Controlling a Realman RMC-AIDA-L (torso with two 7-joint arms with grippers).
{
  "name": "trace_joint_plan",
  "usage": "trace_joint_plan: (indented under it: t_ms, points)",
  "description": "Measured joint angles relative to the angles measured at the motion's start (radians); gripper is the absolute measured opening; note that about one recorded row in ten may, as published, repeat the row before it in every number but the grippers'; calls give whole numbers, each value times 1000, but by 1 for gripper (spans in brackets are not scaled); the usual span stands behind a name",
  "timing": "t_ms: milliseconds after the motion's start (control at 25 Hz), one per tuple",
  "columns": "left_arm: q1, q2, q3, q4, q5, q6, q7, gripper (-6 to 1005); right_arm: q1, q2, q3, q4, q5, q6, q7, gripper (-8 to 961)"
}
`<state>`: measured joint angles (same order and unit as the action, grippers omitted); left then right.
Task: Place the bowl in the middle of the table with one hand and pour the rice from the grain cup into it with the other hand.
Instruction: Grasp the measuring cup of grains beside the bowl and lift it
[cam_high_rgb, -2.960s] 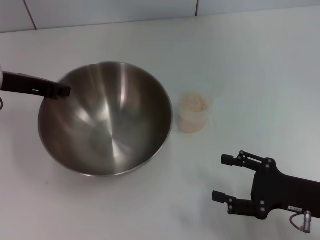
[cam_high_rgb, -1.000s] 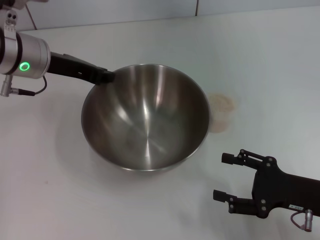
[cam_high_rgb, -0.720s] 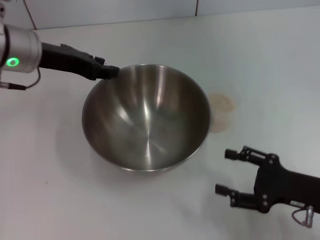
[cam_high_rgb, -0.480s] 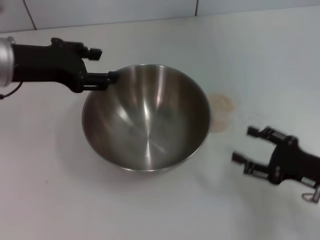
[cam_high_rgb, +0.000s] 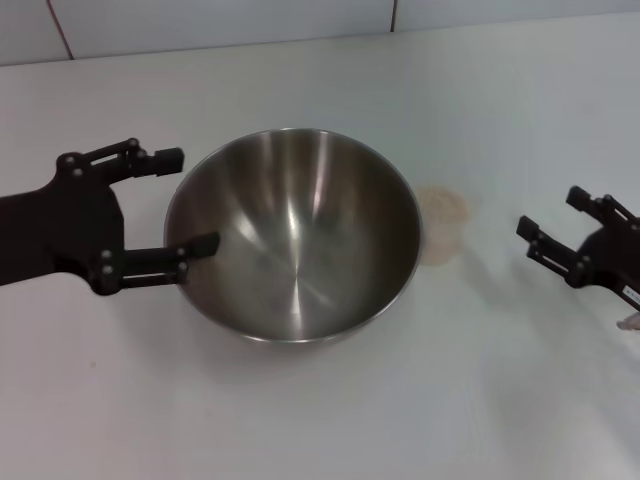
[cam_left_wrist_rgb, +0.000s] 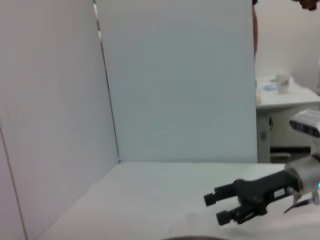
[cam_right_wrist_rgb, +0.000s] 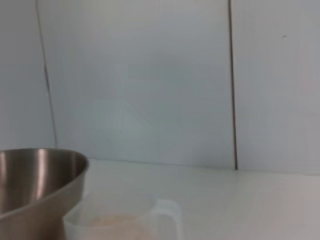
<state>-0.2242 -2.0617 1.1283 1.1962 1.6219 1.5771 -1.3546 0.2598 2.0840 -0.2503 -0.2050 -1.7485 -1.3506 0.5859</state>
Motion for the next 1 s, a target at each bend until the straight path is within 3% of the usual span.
trace_joint_plan:
  t_ms: [120,400,1000]
  points:
    - [-13,0,-25,-58,-2,14,12,860,42,0,7,16,0,54,-14,809]
    - [-17,1,-24,-62,2,16,6,859,96,-1,3,41,-4,123,-15,809]
    - [-40,0,-21,-79,12,18,2,859,130,-1,4,72,-7,167,-17,809]
